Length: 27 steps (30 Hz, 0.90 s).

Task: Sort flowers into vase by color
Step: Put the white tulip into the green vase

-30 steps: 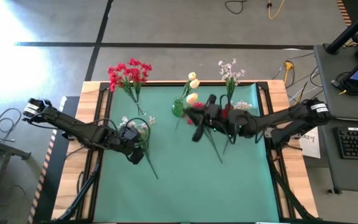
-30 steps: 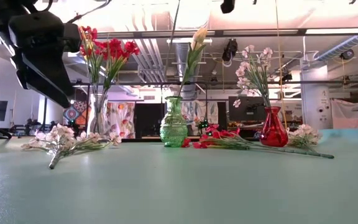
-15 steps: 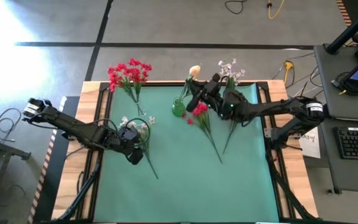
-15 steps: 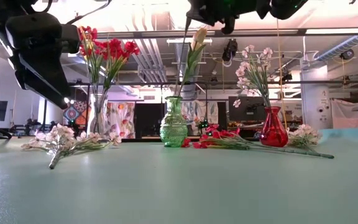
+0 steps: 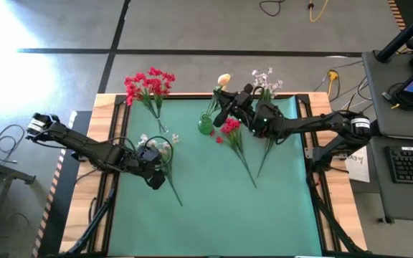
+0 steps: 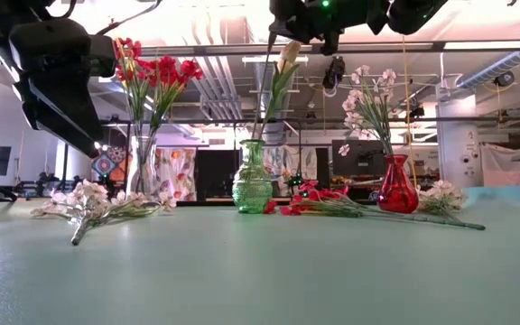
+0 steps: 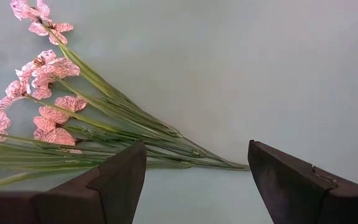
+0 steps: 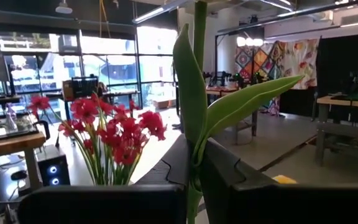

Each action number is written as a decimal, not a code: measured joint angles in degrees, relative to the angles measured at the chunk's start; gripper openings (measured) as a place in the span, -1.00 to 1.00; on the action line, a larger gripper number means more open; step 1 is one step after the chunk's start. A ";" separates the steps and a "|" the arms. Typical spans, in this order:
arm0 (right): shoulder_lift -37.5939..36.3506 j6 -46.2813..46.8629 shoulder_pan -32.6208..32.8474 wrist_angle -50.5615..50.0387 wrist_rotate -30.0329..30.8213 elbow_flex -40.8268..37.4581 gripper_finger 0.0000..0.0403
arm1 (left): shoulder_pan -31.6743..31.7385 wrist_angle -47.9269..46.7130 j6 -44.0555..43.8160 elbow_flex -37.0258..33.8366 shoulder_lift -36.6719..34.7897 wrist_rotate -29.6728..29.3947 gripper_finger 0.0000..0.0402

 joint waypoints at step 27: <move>1.27 4.93 0.03 -13.10 0.14 0.00 0.10 | 0.00 0.02 -0.01 0.00 0.00 -0.59 0.33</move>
